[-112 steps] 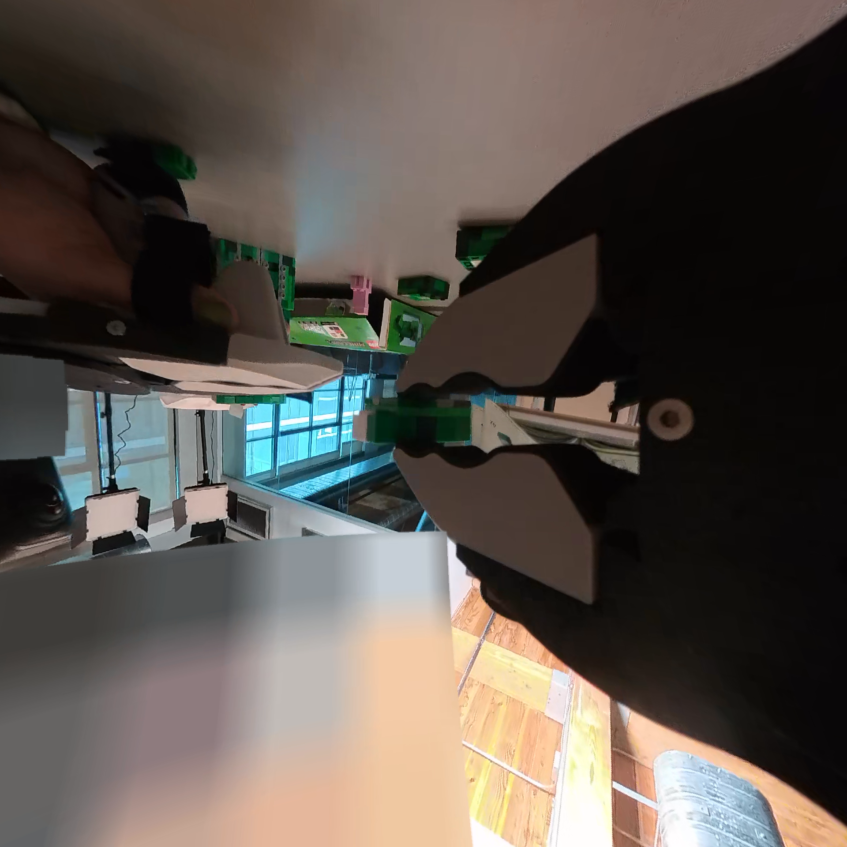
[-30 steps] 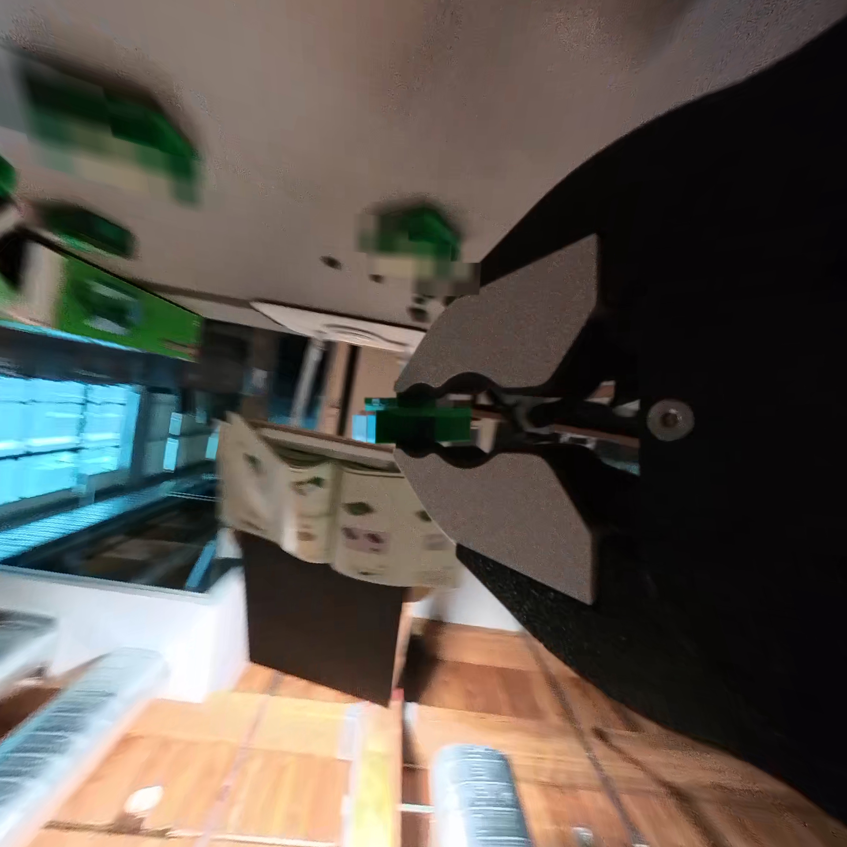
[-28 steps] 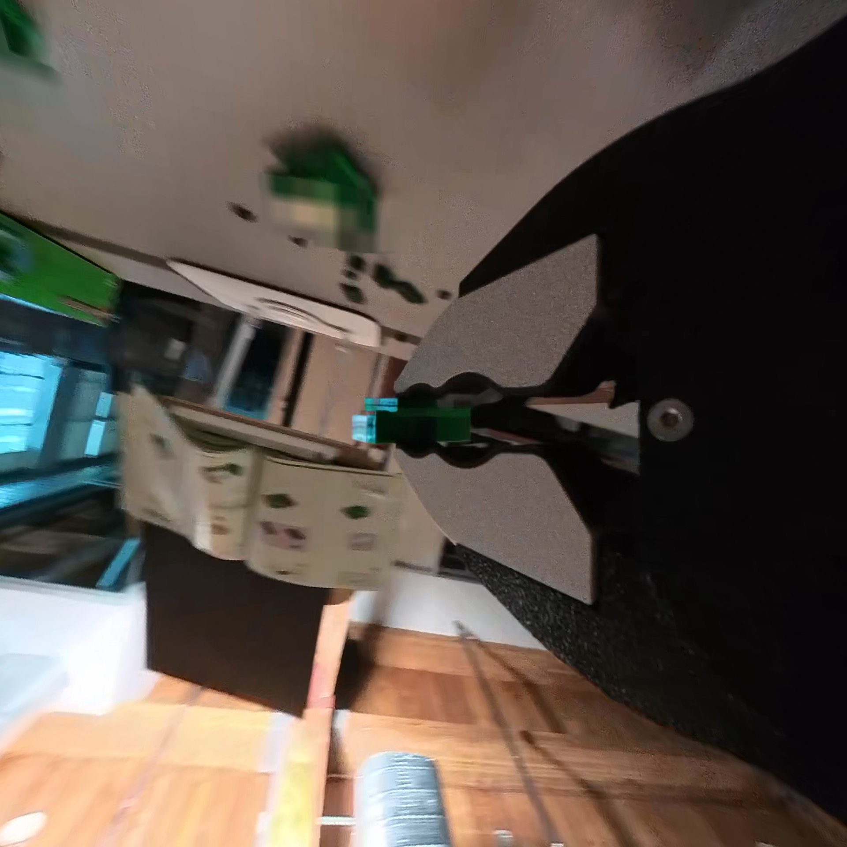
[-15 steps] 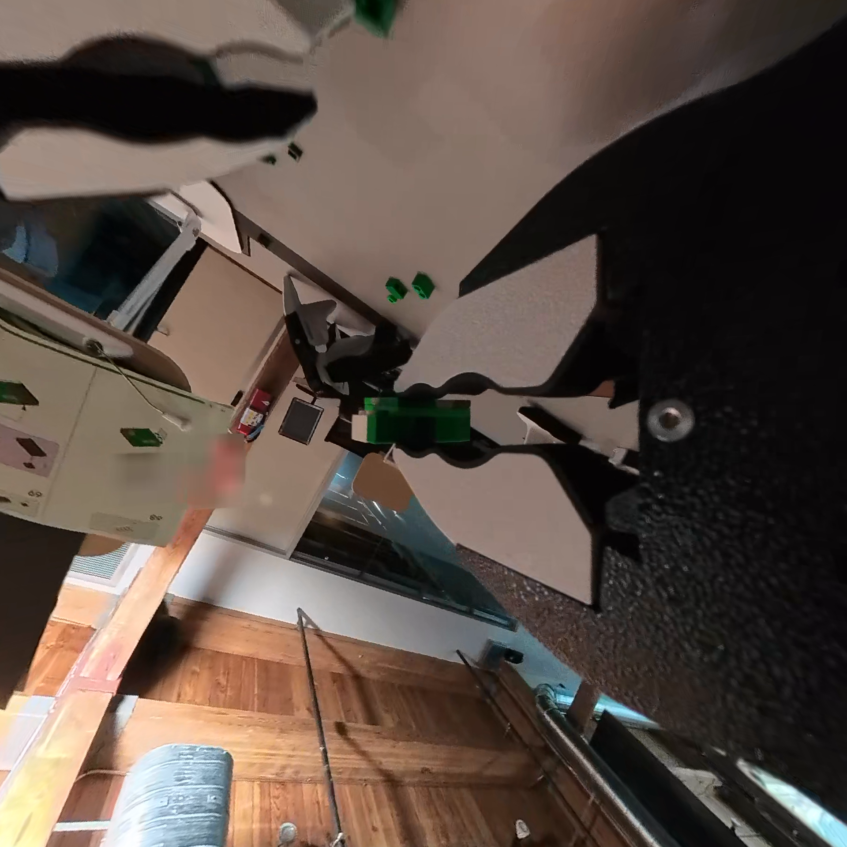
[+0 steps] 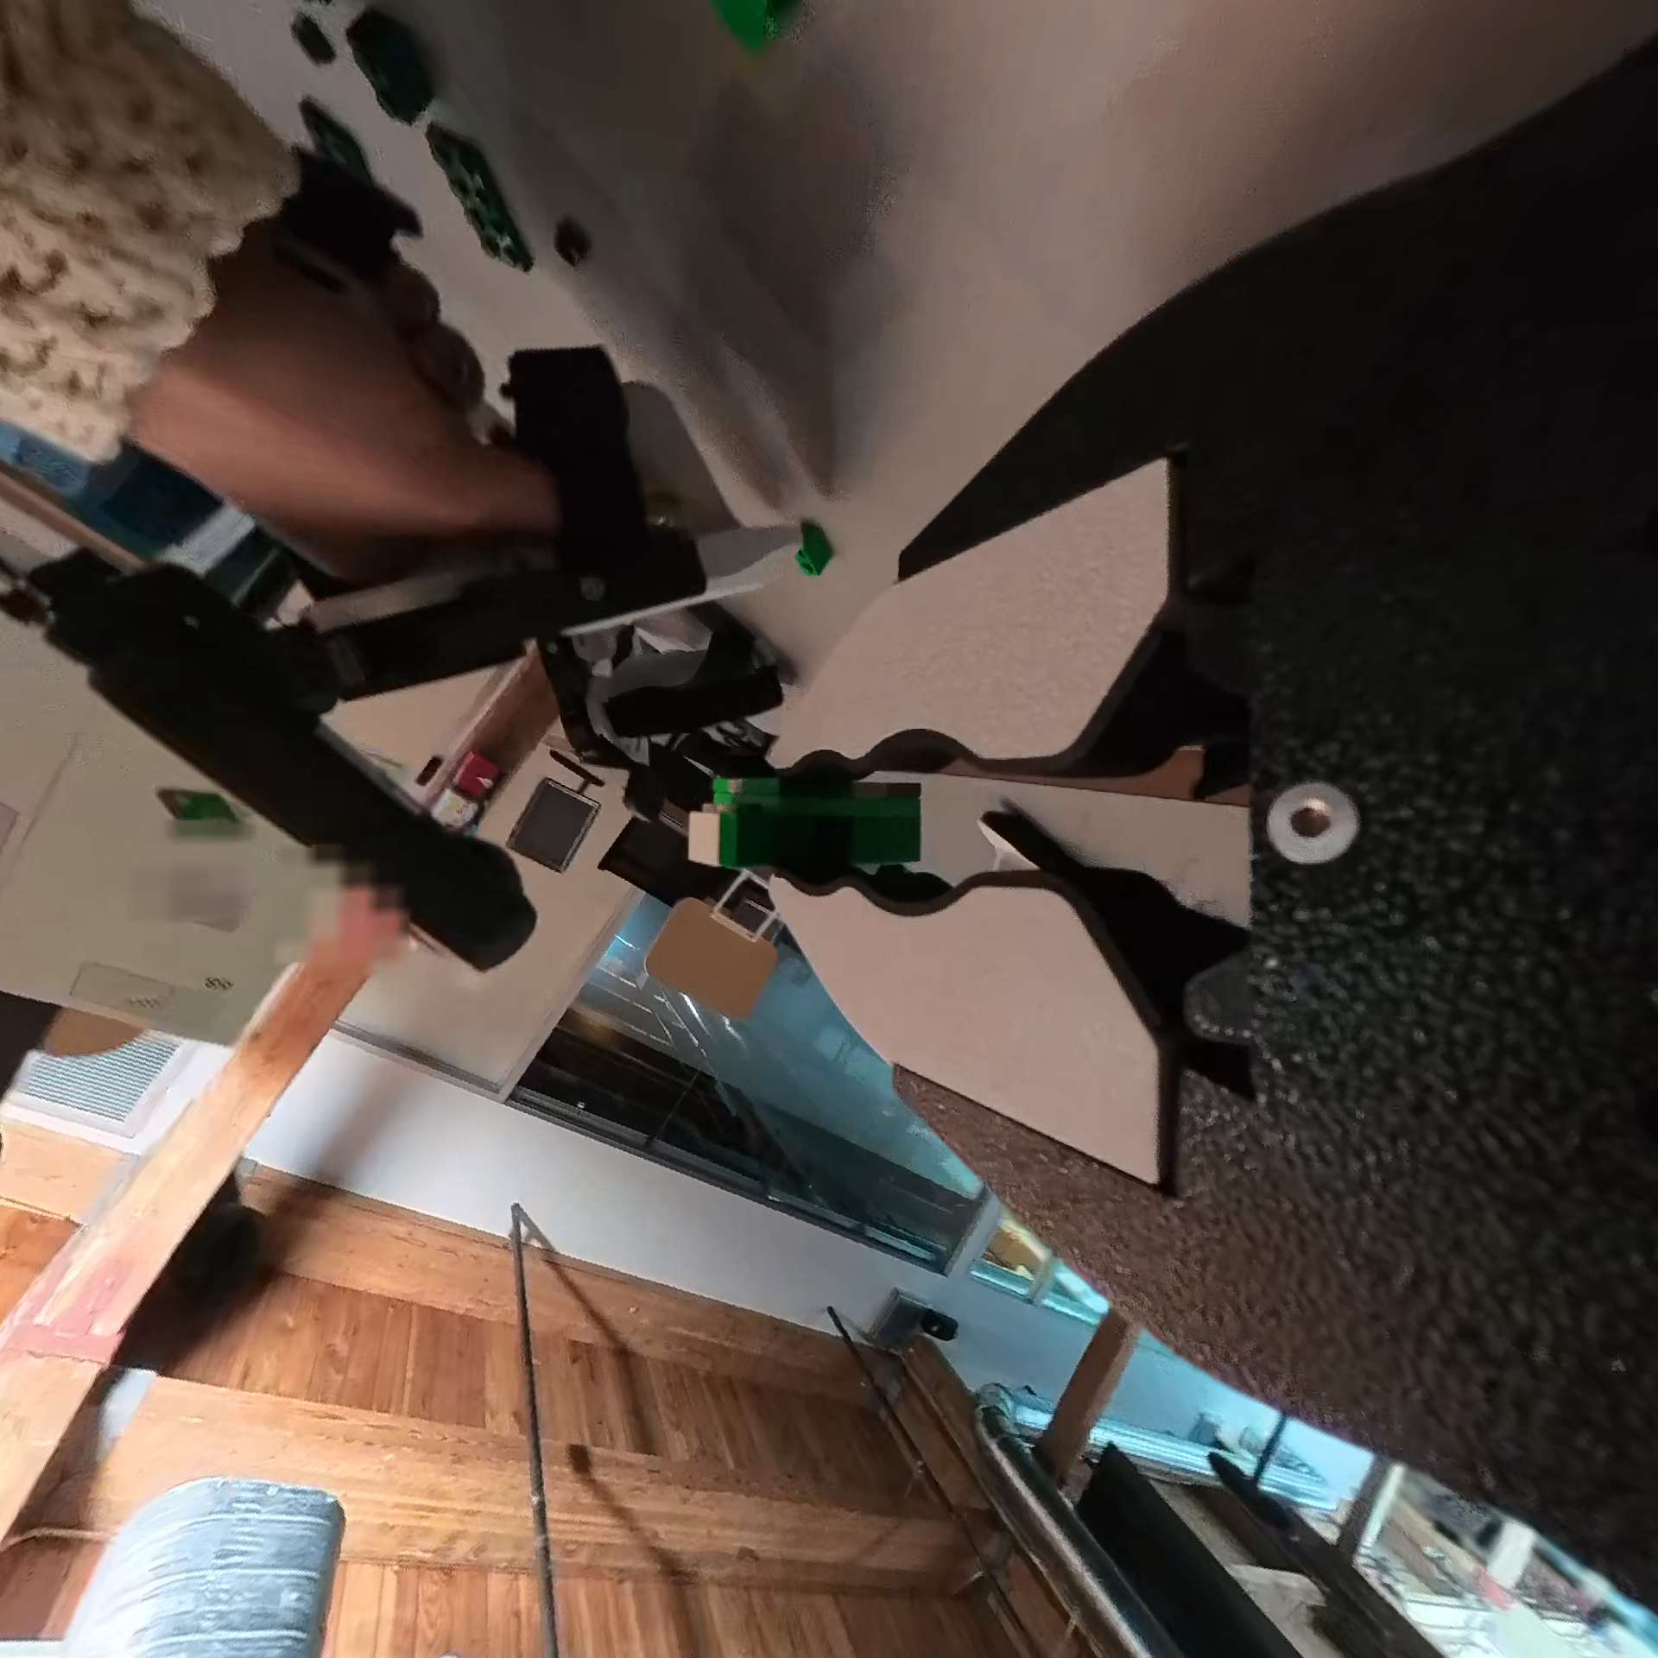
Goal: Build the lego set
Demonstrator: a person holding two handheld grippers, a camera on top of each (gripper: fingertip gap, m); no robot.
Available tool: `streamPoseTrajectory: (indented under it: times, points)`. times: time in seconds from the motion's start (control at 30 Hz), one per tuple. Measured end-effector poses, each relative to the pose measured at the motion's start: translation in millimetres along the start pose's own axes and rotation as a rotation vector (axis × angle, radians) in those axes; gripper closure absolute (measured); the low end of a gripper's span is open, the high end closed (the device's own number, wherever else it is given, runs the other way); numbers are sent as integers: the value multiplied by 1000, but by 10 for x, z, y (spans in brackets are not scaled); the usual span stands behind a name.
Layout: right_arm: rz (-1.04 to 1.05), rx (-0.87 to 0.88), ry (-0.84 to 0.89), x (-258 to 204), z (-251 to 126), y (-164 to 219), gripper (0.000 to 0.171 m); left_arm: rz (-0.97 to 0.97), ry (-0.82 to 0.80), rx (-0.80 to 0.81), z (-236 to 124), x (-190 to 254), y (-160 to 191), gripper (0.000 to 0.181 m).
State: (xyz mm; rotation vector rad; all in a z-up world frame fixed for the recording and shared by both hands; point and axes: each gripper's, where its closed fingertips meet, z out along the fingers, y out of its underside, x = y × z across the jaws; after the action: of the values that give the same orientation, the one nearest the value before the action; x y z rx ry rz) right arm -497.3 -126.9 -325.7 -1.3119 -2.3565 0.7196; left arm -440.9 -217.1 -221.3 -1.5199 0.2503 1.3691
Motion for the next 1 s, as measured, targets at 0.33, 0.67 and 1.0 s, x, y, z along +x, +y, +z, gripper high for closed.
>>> streamPoseTrajectory:
  times: [0.33, 0.67, 1.0]
  points:
    - [-41, 6, 88, 14, 100, -60, 163, -50, -89, -79, -20, -209, 137, 165]
    - [-118, 405, 464, -506, -1839, 752, 163, -237, 49, 66, -8, 15, -113, 165]
    - [-34, 528, 727, -703, -2478, 2128, 163, -183, 155, 187, -288, 336, -714, 165]
